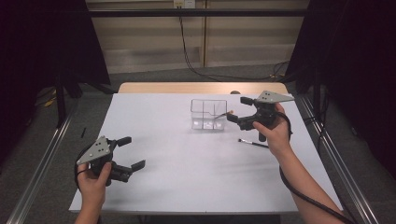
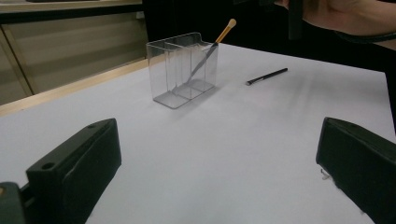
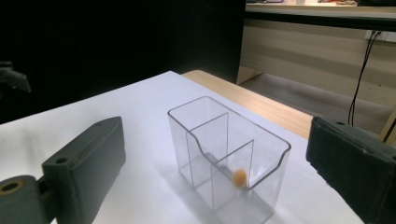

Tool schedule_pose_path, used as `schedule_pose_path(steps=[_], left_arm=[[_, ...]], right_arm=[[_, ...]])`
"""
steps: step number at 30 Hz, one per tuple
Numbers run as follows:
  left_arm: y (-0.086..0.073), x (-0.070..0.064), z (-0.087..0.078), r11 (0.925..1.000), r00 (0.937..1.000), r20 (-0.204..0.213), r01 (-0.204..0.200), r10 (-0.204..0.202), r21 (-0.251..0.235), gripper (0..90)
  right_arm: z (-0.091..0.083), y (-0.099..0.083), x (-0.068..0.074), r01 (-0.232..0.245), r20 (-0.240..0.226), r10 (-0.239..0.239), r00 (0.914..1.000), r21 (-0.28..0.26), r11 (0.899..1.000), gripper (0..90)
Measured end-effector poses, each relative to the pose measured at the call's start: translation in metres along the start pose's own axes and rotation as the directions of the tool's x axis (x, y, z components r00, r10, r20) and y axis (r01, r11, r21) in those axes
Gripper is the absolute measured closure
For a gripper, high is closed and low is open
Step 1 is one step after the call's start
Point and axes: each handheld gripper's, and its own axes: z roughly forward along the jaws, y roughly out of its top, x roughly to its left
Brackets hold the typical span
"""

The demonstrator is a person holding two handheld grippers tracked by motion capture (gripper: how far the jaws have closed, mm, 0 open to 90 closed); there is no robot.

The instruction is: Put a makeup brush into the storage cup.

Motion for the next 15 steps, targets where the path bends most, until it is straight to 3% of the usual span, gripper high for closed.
schedule_pose_path(steps=[15], left_arm=[[0.001, -0.001, 0.001, 1.0000, 0.9999, -0.012, -0.002, 0.002, 0.004, 0.0]], right_arm=[[-0.030, -0.011, 0.002, -0.001, 0.012, 0.001, 0.9999, -0.005, 1.000, 2.6]])
